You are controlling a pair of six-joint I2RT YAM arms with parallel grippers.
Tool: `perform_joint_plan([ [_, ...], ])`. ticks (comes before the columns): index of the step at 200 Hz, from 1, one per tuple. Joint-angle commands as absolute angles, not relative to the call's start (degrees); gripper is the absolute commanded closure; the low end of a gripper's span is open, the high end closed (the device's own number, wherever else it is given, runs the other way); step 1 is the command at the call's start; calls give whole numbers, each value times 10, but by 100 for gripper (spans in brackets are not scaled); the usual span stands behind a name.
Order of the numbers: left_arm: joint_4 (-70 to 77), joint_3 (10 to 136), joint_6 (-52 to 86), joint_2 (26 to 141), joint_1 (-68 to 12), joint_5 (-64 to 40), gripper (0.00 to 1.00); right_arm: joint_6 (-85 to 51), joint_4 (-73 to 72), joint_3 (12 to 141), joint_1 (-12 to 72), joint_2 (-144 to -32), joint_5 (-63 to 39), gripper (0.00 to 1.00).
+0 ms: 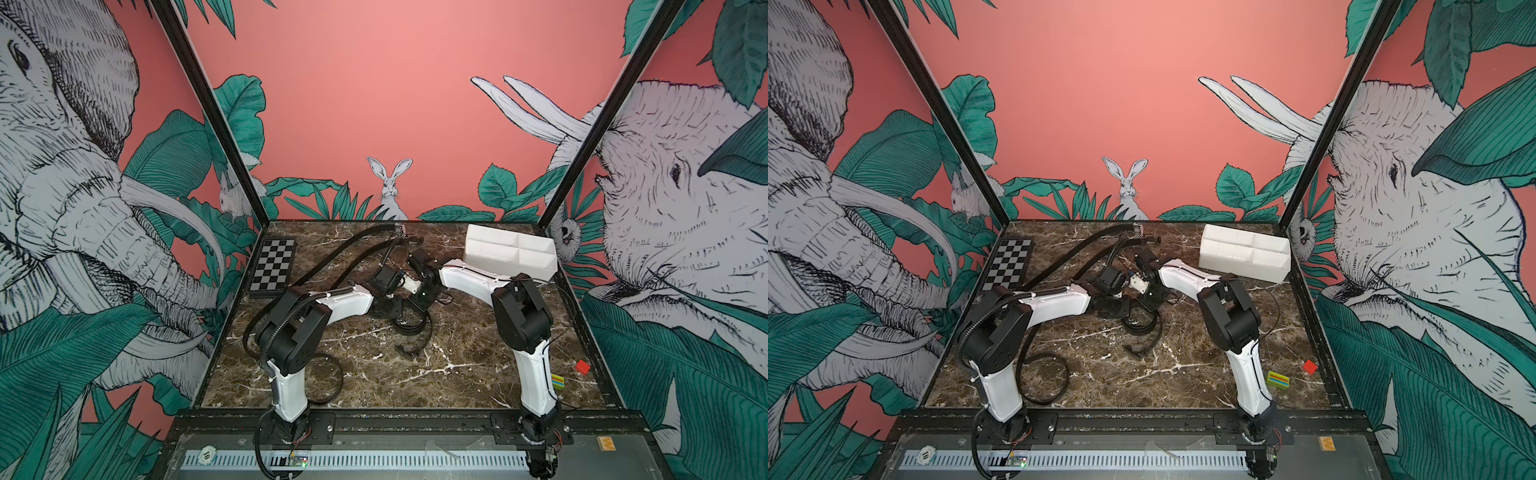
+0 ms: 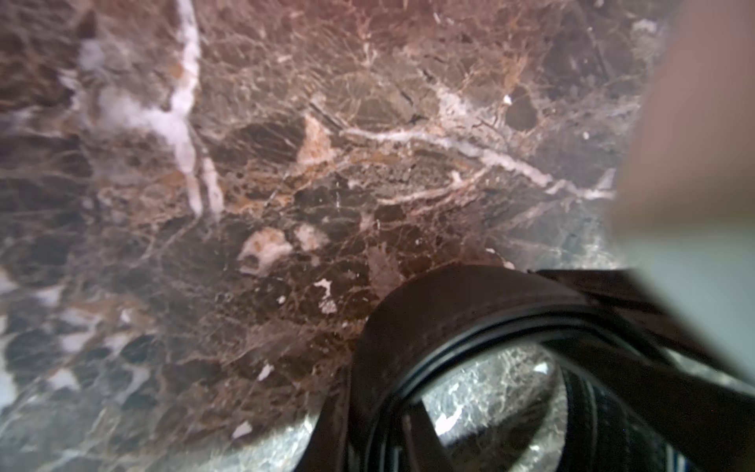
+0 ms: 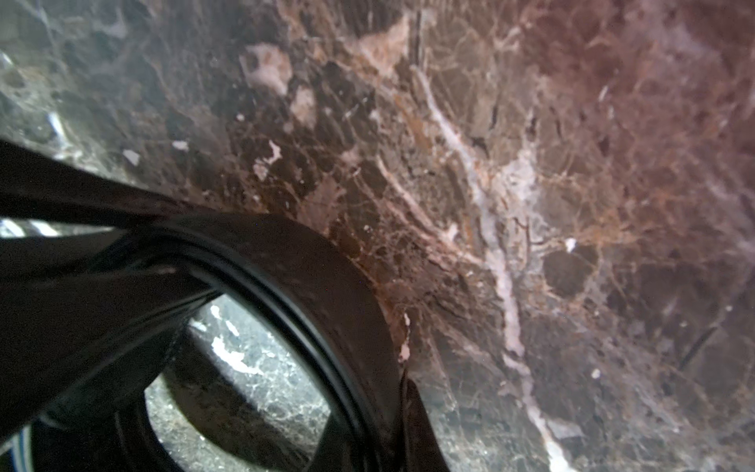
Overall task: Place the belts into the storage roll
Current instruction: Roll the belt at the center of the board.
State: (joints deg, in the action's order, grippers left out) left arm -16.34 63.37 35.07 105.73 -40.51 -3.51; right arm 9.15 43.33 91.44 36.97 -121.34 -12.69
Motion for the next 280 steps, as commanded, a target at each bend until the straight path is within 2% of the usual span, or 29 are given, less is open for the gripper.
perform_joint_plan([
  [1, -188, 640, 312, 1060, -438, 15, 100, 80, 451, 920, 380, -1218, -155, 86],
  [40, -203, 643, 327, 1061, -457, 87, 100, -1, 448, 913, 365, -1209, -180, 63],
  [84, -193, 641, 364, 1076, -469, 115, 100, -102, 403, 852, 352, -1179, -243, 49],
  [109, -188, 648, 383, 1082, -471, 121, 100, -166, 388, 813, 352, -1156, -232, 44],
  [179, -170, 648, 401, 1088, -471, 112, 100, -332, 272, 656, 357, -1069, -197, 42],
  [235, -150, 639, 428, 1089, -477, 93, 100, -380, 261, 658, 400, -1074, -198, 43],
  [280, -143, 635, 443, 1095, -481, 90, 100, -460, 272, 619, 419, -1049, -166, 38],
])
